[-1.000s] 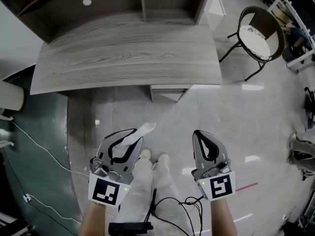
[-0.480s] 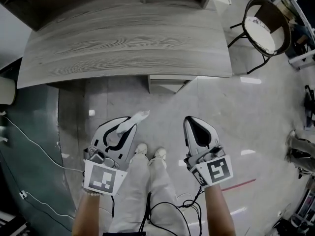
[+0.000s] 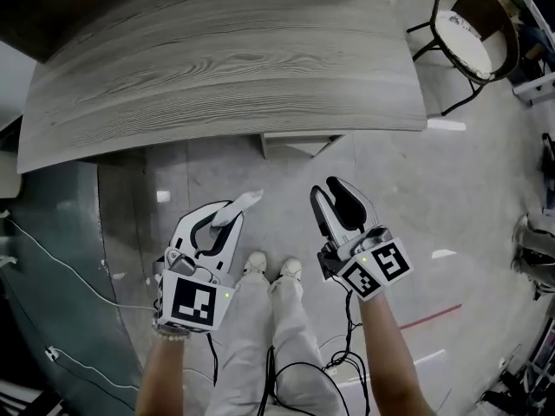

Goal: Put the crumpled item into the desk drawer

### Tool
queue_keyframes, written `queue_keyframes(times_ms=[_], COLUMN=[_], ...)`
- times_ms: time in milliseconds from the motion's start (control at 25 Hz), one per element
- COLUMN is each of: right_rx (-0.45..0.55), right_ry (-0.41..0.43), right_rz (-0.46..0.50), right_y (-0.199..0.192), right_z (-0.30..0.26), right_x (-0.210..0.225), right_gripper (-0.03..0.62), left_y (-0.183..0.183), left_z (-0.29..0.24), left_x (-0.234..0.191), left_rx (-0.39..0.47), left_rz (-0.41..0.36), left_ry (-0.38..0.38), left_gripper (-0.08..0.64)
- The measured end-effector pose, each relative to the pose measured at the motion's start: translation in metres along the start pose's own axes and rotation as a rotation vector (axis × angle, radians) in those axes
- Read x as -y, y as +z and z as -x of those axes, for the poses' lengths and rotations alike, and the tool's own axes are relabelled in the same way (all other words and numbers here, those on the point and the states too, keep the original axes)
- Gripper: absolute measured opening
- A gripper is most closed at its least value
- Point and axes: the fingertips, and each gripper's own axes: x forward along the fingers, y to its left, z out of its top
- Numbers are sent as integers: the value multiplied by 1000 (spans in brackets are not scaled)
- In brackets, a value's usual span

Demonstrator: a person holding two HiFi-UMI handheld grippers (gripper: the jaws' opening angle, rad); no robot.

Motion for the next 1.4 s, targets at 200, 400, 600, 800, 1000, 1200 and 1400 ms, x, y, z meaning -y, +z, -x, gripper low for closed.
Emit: queue_keyframes(times_ms=[200, 400, 600, 800, 1000, 1200, 1400], right_rx=[22, 16, -11, 56, 110, 199, 257], right_ry=[23, 4, 2, 50, 77, 130, 201], right_rz=[-146, -248, -308, -467, -547, -596, -601], right_y=[-24, -49, -76, -79, -74, -62, -58], right_z=[-26, -53, -75, -93, -106, -115, -116], right_x=[29, 62, 89, 105, 120, 126, 126], right_gripper=[170, 196, 236, 241, 255, 265, 264], left_y=[-23, -36, -47, -54, -63, -67, -71], left_z=[-23, -42, -52, -58, -62, -68, -72], left_x=[-8, -16, -19, -18, -18, -17, -21], left_rx=[-62, -90, -106, -113, -126, -127, -132], left_rz=[-19, -43, -45, -16, -19, 7, 2], left_ry=[-6, -20, -20, -20, -11, -11, -3], left_gripper=[57, 57, 57, 57, 57, 57, 57])
